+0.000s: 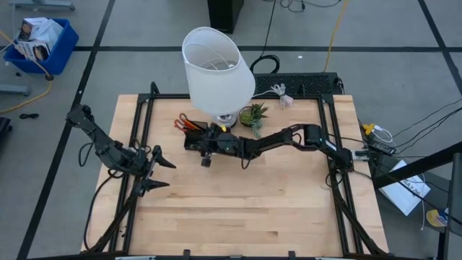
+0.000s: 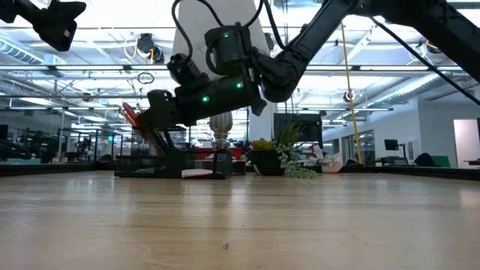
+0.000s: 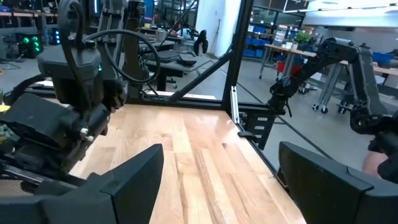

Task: Pick and place office supplies into organizer
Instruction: Put the black binder clip into the black desk organizer, then return to Home Position

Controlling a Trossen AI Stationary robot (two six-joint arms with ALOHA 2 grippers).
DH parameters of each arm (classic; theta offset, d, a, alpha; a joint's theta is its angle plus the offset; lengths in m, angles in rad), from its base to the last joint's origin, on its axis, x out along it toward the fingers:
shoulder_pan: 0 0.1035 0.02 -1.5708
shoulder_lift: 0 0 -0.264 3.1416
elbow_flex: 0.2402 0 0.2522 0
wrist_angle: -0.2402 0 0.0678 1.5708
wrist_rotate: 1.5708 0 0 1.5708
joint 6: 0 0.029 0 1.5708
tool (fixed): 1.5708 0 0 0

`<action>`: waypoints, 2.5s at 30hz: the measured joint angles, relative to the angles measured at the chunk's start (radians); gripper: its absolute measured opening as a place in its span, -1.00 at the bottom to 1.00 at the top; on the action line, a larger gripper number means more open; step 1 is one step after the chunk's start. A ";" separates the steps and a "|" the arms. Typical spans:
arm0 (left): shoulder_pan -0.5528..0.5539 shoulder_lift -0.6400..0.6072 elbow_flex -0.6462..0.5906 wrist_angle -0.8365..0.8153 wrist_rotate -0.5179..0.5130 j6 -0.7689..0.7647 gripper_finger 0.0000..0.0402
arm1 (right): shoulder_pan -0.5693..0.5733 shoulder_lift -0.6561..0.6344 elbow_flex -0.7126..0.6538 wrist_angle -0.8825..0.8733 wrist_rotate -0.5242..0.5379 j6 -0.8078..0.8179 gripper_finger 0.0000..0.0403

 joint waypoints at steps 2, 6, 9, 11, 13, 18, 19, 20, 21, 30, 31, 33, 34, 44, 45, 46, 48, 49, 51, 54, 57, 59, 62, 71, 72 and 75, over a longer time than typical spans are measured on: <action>0.000 0.000 0.000 0.000 0.000 -0.005 0.59 | -0.003 0.000 0.000 -0.003 0.019 -0.019 -0.06; 0.000 0.000 0.000 0.000 0.000 -0.008 0.59 | -0.010 0.000 0.000 -0.011 0.045 -0.015 -0.02; 0.000 0.000 0.000 -0.005 0.000 -0.019 0.59 | -0.010 0.000 0.000 -0.022 0.051 0.005 -0.02; 0.000 0.000 0.000 -0.009 0.000 -0.025 0.59 | -0.008 0.000 0.000 -0.024 0.051 0.003 -0.04; 0.000 0.000 0.000 -0.013 0.000 -0.026 0.59 | 0.005 0.000 0.000 -0.024 0.056 -0.021 -0.06; 0.000 0.000 0.000 -0.041 0.000 -0.026 0.59 | 0.061 -0.013 0.000 -0.009 0.055 -0.053 -0.11; 0.000 0.000 0.000 -0.050 -0.001 -0.027 0.59 | 0.074 -0.014 0.000 0.006 0.055 -0.049 -0.12; 0.000 0.000 0.000 -0.059 -0.006 -0.032 0.59 | 0.087 -0.014 0.000 0.018 0.052 -0.037 -0.13; 0.000 0.000 0.000 -0.063 -0.019 -0.049 0.59 | 0.099 -0.014 0.000 0.017 0.048 -0.009 -0.14; 0.000 0.062 -0.046 -0.094 -0.084 -0.059 0.59 | 0.189 -0.024 -0.002 -0.020 0.020 0.119 -0.22; 0.000 0.074 -0.063 -0.076 -0.099 -0.050 0.59 | 0.200 -0.044 -0.008 -0.030 0.040 0.120 -0.22; 0.000 0.095 -0.099 -0.043 -0.128 -0.064 0.59 | 0.221 -0.083 -0.012 -0.068 0.062 0.165 -0.23; 0.000 0.100 -0.112 -0.039 -0.137 -0.091 0.59 | 0.232 -0.109 -0.022 -0.113 0.068 0.183 -0.23; -0.010 0.123 -0.192 0.049 -0.140 -0.205 0.59 | 0.306 -0.379 -0.240 -0.467 0.162 0.443 -0.22; -0.017 0.125 -0.208 0.087 -0.126 -0.155 0.59 | 0.319 -0.392 -0.280 -0.447 0.162 0.462 -0.22; -0.023 0.125 -0.224 0.114 -0.113 -0.112 0.59 | 0.337 -0.407 -0.329 -0.428 0.160 0.475 -0.21; -0.034 0.125 -0.250 0.134 -0.098 -0.100 0.59 | 0.374 -0.431 -0.424 -0.379 0.157 0.503 -0.21; -0.035 0.125 -0.250 0.126 -0.098 -0.134 0.59 | 0.391 -0.444 -0.470 -0.326 0.156 0.537 -0.20; -0.029 0.125 -0.250 0.088 -0.098 -0.220 0.59 | 0.420 -0.464 -0.557 -0.202 0.152 0.563 -0.20; -0.015 0.125 -0.250 0.032 -0.103 -0.298 0.59 | 0.471 -0.469 -0.690 0.012 0.136 0.560 -0.20; -0.009 0.125 -0.250 0.050 -0.139 -0.316 0.59 | 0.510 -0.471 -0.811 0.255 0.120 0.522 -0.21; -0.017 0.125 -0.250 0.099 -0.088 -0.159 0.59 | 0.524 -0.472 -0.893 0.415 0.127 0.494 -0.20; -0.021 0.123 -0.250 0.170 -0.048 0.021 0.59 | 0.526 -0.470 -0.999 0.582 0.099 0.474 -0.20; 0.046 0.110 -0.250 0.190 -0.101 0.061 0.59 | 0.515 -0.725 -1.162 0.481 0.061 0.436 -0.20; 0.061 0.104 -0.250 0.189 -0.084 0.061 0.59 | 0.514 -0.772 -1.188 0.473 0.079 0.422 -0.20; 0.122 0.086 -0.250 0.189 -0.005 0.068 0.59 | 0.509 -0.897 -1.264 0.449 0.112 0.392 -0.21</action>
